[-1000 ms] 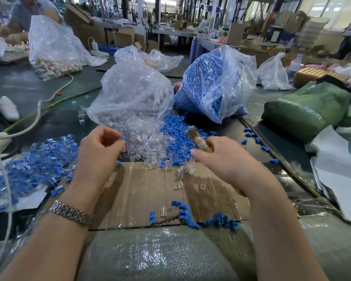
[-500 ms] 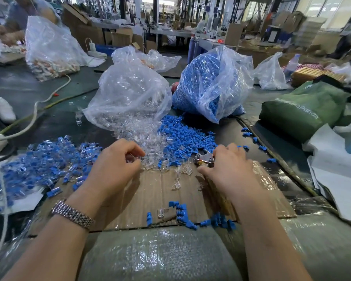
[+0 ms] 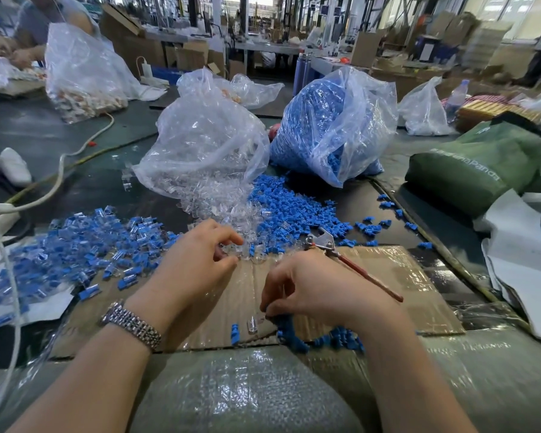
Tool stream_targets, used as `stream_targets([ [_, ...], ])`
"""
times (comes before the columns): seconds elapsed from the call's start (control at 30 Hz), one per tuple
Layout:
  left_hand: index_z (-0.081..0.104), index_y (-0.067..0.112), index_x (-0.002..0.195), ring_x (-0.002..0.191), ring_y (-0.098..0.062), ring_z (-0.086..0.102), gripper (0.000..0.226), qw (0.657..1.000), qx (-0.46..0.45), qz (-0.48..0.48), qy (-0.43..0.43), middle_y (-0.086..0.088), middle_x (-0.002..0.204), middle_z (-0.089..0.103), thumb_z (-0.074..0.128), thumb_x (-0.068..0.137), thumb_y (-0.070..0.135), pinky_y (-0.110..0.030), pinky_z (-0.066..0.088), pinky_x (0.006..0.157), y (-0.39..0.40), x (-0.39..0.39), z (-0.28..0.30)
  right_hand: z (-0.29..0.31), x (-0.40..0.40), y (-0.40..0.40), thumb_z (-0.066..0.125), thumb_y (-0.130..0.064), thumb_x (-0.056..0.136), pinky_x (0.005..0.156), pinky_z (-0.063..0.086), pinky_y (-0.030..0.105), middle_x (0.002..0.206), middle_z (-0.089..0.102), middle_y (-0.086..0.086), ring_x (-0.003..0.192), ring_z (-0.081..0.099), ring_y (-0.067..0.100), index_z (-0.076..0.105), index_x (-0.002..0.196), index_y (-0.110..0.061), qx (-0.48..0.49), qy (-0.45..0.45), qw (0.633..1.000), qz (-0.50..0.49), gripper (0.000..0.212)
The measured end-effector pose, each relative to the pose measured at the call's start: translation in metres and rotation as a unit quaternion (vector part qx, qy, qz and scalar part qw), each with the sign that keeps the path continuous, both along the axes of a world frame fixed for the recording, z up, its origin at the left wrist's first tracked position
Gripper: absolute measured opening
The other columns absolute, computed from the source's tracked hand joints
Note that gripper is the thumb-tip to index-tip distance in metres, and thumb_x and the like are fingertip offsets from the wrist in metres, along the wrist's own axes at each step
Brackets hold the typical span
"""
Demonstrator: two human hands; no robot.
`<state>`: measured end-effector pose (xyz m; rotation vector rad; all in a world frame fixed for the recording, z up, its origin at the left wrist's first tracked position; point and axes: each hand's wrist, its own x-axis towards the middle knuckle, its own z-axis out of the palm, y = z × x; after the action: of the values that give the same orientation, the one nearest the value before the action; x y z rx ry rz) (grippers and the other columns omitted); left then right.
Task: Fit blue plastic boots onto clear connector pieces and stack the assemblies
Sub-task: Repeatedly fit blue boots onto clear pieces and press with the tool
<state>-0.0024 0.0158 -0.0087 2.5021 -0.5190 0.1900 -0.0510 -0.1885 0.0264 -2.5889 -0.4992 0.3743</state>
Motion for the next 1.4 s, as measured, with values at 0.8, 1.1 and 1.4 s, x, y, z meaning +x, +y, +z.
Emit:
stream_targets([
  [0.8, 0.079, 0.019, 0.086, 0.062, -0.014, 0.066, 0.019, 0.908, -0.364, -0.081, 0.192, -0.007, 0.075, 0.074, 0.081, 0.073, 0.033, -0.02, 0.054, 0.058, -0.01, -0.01, 0.014, -0.007, 0.007, -0.015, 0.074, -0.016, 0.093, 0.066, 0.054, 0.018, 0.077, 0.076, 0.002, 0.071, 0.074, 0.014, 0.073, 0.094, -0.012, 0.427, -0.054, 0.886, -0.174, 0.004],
  [1.1, 0.067, 0.013, 0.085, 0.053, -0.02, 0.065, 0.031, 0.92, -0.353, -0.089, 0.143, -0.012, 0.073, 0.074, 0.082, 0.069, 0.035, -0.021, 0.05, 0.047, -0.015, -0.016, 0.015, -0.007, 0.005, -0.005, 0.07, -0.015, 0.096, 0.073, 0.054, 0.017, 0.083, 0.076, 0.001, 0.076, 0.072, 0.009, 0.071, 0.097, -0.012, 0.421, -0.068, 0.893, -0.144, 0.004],
  [1.4, 0.067, 0.014, 0.086, 0.063, -0.025, 0.07, 0.026, 0.906, -0.386, -0.089, 0.152, -0.016, 0.078, 0.074, 0.084, 0.072, 0.027, -0.024, 0.055, 0.055, -0.017, -0.017, 0.013, -0.008, 0.004, -0.001, 0.07, -0.014, 0.096, 0.077, 0.058, 0.024, 0.086, 0.074, 0.005, 0.08, 0.07, 0.015, 0.072, 0.095, -0.015, 0.38, -0.09, 0.911, -0.132, 0.003],
])
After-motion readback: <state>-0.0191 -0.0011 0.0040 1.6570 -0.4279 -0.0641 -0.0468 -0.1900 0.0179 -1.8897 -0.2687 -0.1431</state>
